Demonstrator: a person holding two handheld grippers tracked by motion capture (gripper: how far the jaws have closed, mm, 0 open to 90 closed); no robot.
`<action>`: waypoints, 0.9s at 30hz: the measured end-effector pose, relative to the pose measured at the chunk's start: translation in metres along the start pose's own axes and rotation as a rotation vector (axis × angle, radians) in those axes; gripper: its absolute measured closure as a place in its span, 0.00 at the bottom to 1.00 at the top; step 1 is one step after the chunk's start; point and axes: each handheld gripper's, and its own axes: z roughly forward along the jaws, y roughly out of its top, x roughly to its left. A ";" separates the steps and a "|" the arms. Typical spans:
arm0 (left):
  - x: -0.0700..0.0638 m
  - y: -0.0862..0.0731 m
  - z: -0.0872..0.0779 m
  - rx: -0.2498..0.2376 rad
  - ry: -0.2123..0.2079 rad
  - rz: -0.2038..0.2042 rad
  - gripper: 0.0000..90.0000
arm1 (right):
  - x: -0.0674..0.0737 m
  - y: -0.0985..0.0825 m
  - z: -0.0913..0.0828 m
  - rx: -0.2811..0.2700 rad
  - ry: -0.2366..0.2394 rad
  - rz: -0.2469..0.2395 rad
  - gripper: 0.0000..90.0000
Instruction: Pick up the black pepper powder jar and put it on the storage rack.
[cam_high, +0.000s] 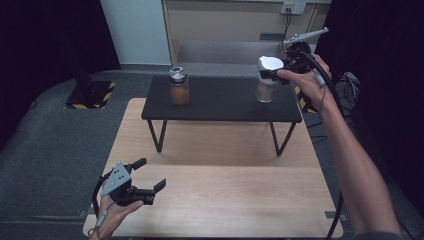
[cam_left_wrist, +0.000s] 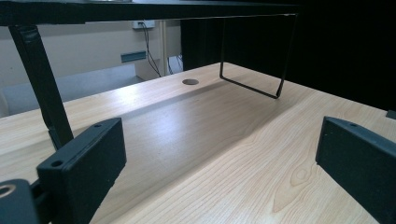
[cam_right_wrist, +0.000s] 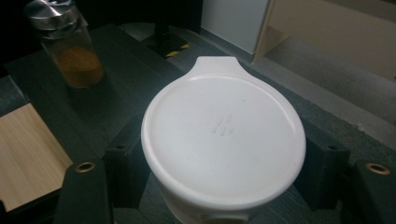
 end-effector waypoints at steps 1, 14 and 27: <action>0.000 0.000 0.000 0.000 -0.001 0.000 0.01 | -0.001 -0.001 0.002 0.000 -0.006 0.011 0.35; 0.000 0.000 -0.001 0.000 -0.003 0.004 0.01 | -0.006 -0.011 0.023 0.020 -0.018 0.042 0.35; -0.001 0.001 0.000 0.000 -0.012 0.010 0.01 | 0.000 -0.035 0.022 -0.088 -0.051 0.075 0.11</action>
